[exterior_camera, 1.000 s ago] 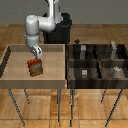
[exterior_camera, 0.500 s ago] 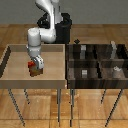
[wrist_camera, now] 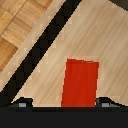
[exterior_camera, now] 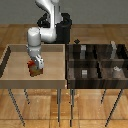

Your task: Place the box of cereal into the appropriate compartment.

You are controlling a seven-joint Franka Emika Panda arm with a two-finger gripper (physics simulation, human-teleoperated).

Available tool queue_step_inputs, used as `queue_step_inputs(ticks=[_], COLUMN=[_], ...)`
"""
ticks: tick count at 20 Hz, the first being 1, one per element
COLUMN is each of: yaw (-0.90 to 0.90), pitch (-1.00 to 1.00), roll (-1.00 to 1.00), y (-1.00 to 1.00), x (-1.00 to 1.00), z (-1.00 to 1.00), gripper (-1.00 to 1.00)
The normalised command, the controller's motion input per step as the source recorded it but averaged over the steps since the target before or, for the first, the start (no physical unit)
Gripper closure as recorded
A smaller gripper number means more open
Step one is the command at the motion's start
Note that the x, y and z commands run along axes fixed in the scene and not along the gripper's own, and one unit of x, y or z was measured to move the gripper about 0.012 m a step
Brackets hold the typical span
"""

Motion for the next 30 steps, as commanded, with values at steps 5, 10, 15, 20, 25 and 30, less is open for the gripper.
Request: queue_step_inputs(ticks=[5,10,15,20,25,30], yaw=[0.0,0.0,0.0,0.0,0.0,0.0], pitch=[0.0,0.0,0.0,0.0,0.0,0.0], roll=[0.0,0.0,0.0,0.0,0.0,0.0], y=[0.0,0.0,0.0,0.0,0.0,0.04], x=[0.0,0.0,0.0,-0.1,-0.8,-1.0], z=[0.0,0.2,0.8,1.0,0.0,0.0], gripper=[1.0,1.0,1.0,1.0,1.0,1.0])
